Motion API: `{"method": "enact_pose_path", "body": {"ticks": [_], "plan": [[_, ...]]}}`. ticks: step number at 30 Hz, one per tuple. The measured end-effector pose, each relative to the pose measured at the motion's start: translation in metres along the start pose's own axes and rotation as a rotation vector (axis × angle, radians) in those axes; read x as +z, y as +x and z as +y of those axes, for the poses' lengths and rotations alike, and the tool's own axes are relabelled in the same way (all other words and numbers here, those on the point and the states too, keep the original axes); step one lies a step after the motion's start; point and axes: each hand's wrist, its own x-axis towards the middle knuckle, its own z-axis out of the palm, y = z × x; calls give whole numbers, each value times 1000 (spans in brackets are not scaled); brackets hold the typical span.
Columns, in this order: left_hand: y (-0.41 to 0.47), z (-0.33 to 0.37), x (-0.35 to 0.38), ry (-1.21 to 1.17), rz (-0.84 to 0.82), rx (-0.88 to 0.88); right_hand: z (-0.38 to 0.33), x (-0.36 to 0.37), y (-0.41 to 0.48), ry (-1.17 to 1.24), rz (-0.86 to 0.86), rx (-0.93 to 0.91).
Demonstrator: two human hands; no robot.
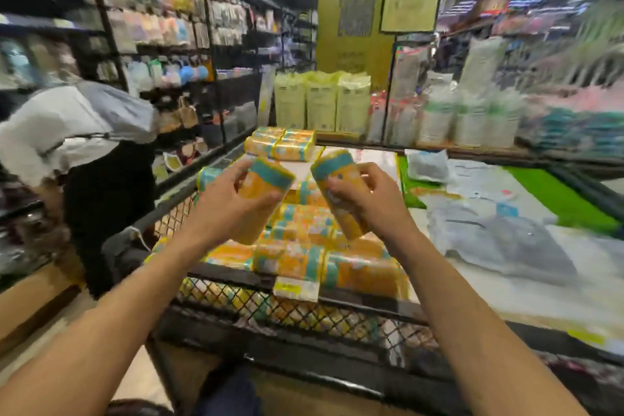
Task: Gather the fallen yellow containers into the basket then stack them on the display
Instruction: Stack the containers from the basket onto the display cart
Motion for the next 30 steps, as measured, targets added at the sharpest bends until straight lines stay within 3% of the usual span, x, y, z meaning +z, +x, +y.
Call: {"method": "enact_pose_path", "body": {"ticks": [4,11,15,18,25,30], "plan": [[71,3,34,146,-119,64,24,-44,48,-162,93,20],[154,-17,104,611,-397,235,86,-62,113,-530,82,-3],[174,-39,136,757,-531,228,119,-50,139,-683,-74,-39],[178,-63,146,704,-617,178,145,-42,148,-747,-157,-91],[176,-86,145,503,-580,172,156,-41,154,-806,-230,-77],[179,-92,153,520,-612,172,164,-41,154,-781,-246,-49]]}}
